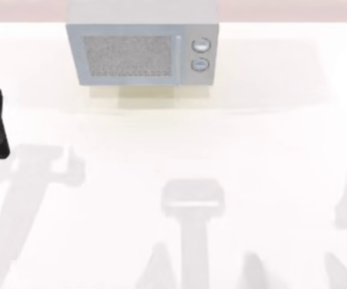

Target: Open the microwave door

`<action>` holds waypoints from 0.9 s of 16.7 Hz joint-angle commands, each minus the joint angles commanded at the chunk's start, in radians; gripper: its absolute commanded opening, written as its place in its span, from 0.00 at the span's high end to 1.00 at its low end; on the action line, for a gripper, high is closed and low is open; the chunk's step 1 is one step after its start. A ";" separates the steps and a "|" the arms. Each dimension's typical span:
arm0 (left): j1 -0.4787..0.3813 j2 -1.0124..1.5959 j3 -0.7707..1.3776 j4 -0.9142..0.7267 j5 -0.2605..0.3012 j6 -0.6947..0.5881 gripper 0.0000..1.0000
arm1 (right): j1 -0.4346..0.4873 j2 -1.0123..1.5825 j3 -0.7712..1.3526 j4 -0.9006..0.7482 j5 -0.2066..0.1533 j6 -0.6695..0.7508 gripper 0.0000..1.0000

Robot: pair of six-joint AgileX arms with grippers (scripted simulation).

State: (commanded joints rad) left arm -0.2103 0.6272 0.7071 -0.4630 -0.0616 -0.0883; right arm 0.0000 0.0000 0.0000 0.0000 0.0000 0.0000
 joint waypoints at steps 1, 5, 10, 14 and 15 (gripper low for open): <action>-0.027 0.083 0.106 -0.046 -0.008 -0.023 0.00 | 0.000 0.000 0.000 0.000 0.000 0.000 0.00; -0.137 0.433 0.561 -0.223 -0.046 -0.136 0.00 | 0.000 0.000 0.000 0.000 0.000 0.000 0.00; -0.267 0.895 1.129 -0.442 -0.107 -0.293 0.00 | 0.000 0.000 0.000 0.000 0.000 0.000 0.00; -0.352 1.255 1.492 -0.622 -0.164 -0.398 0.00 | 0.000 0.000 0.000 0.000 0.000 0.000 0.00; -0.369 1.337 1.562 -0.666 -0.178 -0.419 0.00 | 0.000 0.000 0.000 0.000 0.000 0.000 0.00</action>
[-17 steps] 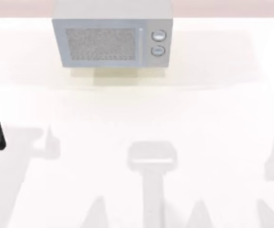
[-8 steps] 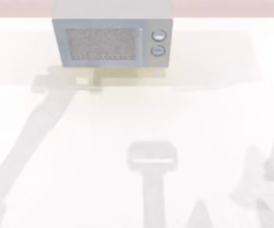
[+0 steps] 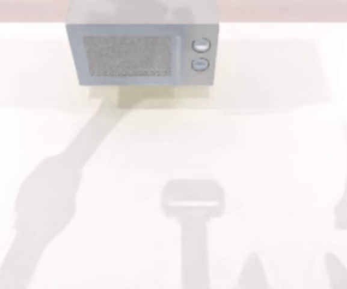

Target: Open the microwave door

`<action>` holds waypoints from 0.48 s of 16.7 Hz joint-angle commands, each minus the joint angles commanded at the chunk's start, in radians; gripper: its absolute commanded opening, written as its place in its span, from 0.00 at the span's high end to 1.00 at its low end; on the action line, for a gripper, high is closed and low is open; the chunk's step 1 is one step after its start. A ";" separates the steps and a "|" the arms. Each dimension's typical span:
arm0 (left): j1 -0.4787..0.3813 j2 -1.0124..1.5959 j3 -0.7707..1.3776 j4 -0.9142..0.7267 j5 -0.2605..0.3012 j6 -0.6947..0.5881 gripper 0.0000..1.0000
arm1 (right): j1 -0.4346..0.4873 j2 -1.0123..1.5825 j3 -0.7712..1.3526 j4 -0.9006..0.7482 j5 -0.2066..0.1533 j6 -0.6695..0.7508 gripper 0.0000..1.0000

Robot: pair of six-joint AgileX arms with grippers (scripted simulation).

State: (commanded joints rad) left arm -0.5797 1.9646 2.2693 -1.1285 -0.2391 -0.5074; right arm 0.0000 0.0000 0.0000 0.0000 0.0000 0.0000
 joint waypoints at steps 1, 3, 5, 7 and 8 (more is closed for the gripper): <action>-0.016 0.077 0.063 -0.042 -0.014 -0.019 0.00 | 0.000 0.000 0.000 0.000 0.000 0.000 0.00; -0.043 0.211 0.166 -0.118 -0.039 -0.049 0.00 | 0.000 0.000 0.000 0.000 0.000 0.000 0.00; -0.061 0.305 0.235 -0.178 -0.058 -0.069 0.00 | 0.000 0.000 0.000 0.000 0.000 0.000 0.00; -0.070 0.358 0.273 -0.215 -0.071 -0.080 0.00 | 0.000 0.000 0.000 0.000 0.000 0.000 0.00; -0.073 0.370 0.281 -0.223 -0.073 -0.082 0.00 | 0.000 0.000 0.000 0.000 0.000 0.000 0.00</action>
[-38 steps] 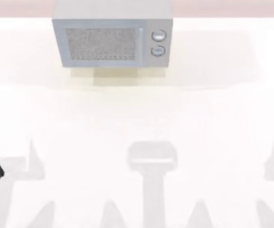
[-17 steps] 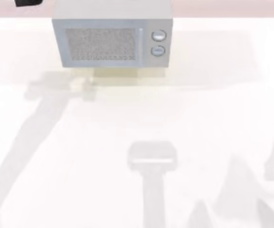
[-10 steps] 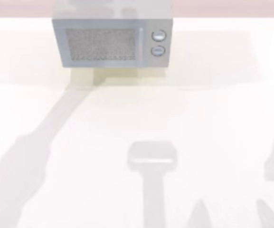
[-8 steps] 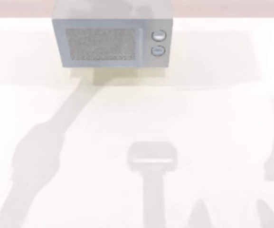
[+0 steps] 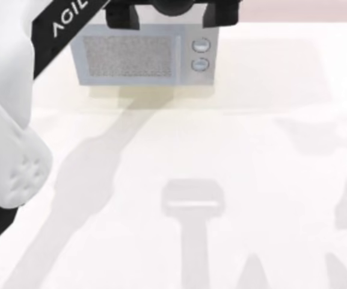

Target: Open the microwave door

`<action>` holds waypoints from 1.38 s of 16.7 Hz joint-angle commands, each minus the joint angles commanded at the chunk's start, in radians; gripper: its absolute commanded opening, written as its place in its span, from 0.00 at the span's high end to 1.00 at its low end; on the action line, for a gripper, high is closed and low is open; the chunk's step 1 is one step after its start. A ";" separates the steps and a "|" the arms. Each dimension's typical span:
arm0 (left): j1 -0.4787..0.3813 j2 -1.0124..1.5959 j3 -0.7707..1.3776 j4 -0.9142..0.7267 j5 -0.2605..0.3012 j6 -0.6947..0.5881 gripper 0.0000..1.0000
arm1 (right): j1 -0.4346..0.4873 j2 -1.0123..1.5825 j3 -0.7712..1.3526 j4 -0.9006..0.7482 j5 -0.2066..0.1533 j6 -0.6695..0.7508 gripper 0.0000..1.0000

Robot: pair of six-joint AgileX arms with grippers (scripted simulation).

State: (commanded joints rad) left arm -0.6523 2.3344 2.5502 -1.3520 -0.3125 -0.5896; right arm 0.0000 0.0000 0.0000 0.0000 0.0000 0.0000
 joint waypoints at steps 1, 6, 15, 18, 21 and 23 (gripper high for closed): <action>0.000 0.000 0.000 0.000 0.000 0.000 0.00 | 0.000 0.000 0.000 0.000 0.000 0.000 0.00; 0.006 0.004 -0.005 0.005 0.002 0.002 0.00 | 0.000 0.000 0.000 0.000 0.000 0.000 0.00; 0.049 0.060 -0.168 0.242 0.022 0.047 0.00 | 0.000 0.000 0.000 0.000 0.000 0.000 0.00; 0.052 0.064 -0.177 0.256 0.023 0.049 0.00 | 0.000 0.000 0.000 0.000 0.000 0.000 0.00; 0.052 0.064 -0.177 0.256 0.023 0.049 0.08 | 0.000 0.000 0.000 0.000 0.000 0.000 0.00; 0.052 0.064 -0.177 0.256 0.023 0.049 0.23 | 0.000 0.000 0.000 0.000 0.000 0.000 0.00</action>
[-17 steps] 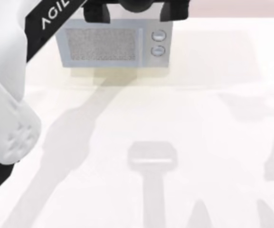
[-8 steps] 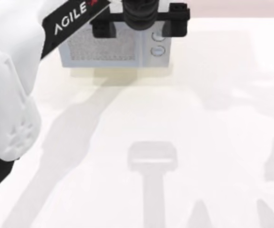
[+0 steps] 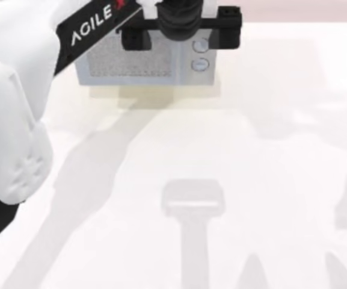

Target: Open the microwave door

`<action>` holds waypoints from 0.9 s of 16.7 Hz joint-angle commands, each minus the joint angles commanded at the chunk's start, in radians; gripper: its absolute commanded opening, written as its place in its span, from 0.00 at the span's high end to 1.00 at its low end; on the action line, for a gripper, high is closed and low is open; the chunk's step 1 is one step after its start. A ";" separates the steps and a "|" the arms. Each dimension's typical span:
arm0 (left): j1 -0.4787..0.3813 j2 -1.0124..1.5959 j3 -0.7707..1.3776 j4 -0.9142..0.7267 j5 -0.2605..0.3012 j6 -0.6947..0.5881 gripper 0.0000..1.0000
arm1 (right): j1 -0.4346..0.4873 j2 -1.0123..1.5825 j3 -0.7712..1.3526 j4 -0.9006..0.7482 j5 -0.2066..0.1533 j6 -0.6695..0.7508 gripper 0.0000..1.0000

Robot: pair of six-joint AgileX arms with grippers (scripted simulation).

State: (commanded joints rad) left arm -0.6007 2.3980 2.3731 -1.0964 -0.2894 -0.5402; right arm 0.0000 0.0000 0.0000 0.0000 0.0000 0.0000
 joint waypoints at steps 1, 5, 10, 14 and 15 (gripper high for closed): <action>0.000 0.000 0.000 0.000 0.000 0.000 0.30 | 0.000 0.000 0.000 0.000 0.000 0.000 0.00; 0.000 0.000 0.000 0.000 0.000 0.000 0.60 | 0.000 0.000 0.000 0.000 0.000 0.000 0.00; 0.000 0.000 0.000 0.000 0.000 0.000 0.98 | 0.000 0.000 0.000 0.000 0.000 0.000 0.00; 0.000 0.000 0.000 0.000 0.000 0.000 1.00 | 0.000 0.000 0.000 0.000 0.000 0.000 0.00; 0.000 0.000 0.000 0.000 0.000 0.000 1.00 | 0.000 0.000 0.000 0.000 0.000 0.000 0.00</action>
State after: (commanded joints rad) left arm -0.6007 2.3980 2.3731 -1.0964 -0.2894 -0.5402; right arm 0.0000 0.0000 0.0000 0.0000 0.0000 0.0000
